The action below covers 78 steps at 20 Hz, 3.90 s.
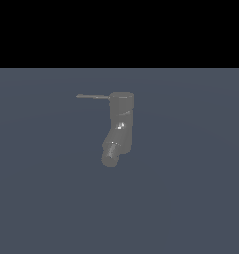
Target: Turn on the faucet by rotating a designated handle.
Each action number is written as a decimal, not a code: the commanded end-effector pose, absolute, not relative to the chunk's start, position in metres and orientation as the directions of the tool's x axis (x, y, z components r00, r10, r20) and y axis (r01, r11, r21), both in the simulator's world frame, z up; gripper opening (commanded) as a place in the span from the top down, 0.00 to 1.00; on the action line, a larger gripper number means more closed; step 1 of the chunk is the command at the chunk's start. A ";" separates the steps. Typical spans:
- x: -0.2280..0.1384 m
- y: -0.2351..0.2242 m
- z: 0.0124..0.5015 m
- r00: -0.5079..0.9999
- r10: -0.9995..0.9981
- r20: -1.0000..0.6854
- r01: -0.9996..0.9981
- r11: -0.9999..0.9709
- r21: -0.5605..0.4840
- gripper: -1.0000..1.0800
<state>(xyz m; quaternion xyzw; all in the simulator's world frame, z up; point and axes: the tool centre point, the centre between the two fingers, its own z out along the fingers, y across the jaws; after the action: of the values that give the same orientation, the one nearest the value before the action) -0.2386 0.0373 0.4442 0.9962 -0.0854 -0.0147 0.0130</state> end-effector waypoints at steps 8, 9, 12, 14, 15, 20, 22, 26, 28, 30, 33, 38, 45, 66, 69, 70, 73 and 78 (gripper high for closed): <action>-0.215 0.074 0.413 0.931 -0.364 -0.023 -0.363 -0.931 0.026 1.00; -0.211 0.077 0.409 0.923 -0.384 -0.023 -0.383 -0.923 0.026 1.00; -0.202 0.088 0.399 0.897 -0.442 -0.022 -0.442 -0.897 0.025 1.00; -0.195 0.094 0.392 0.877 -0.480 -0.021 -0.480 -0.877 0.024 1.00; -0.191 0.098 0.389 0.866 -0.499 -0.021 -0.499 -0.866 0.024 1.00; -0.173 0.112 0.372 0.808 -0.589 -0.019 -0.588 -0.808 0.022 1.00; -0.165 0.118 0.366 0.782 -0.623 -0.019 -0.622 -0.782 0.021 1.00; -0.148 0.127 0.353 0.727 -0.687 -0.018 -0.686 -0.727 0.019 1.00; -0.140 0.131 0.346 0.698 -0.716 -0.018 -0.716 -0.698 0.018 1.00; -0.131 0.135 0.340 0.667 -0.745 -0.017 -0.744 -0.667 0.017 1.00; -0.118 0.140 0.331 0.620 -0.784 -0.017 -0.784 -0.620 0.015 1.00; -0.096 0.146 0.315 0.538 -0.843 -0.016 -0.843 -0.538 0.013 1.00; -0.064 0.150 0.294 0.417 -0.909 -0.014 -0.909 -0.417 0.010 1.00; 0.038 0.130 0.226 -0.025 -1.000 -0.001 -1.000 0.025 0.004 1.00; 0.050 0.123 0.218 -0.084 -0.996 0.000 -0.996 0.084 0.003 1.00; 0.054 0.121 0.216 -0.102 -0.995 0.001 -0.995 0.102 0.002 1.00; 0.063 0.116 0.209 -0.148 -0.989 0.001 -0.989 0.148 0.001 1.00; 0.073 0.109 0.203 -0.197 -0.980 0.001 -0.980 0.197 0.000 1.00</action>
<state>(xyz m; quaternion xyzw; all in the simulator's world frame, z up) 0.0697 0.1105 0.2043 0.6393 -0.7690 0.0000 0.0009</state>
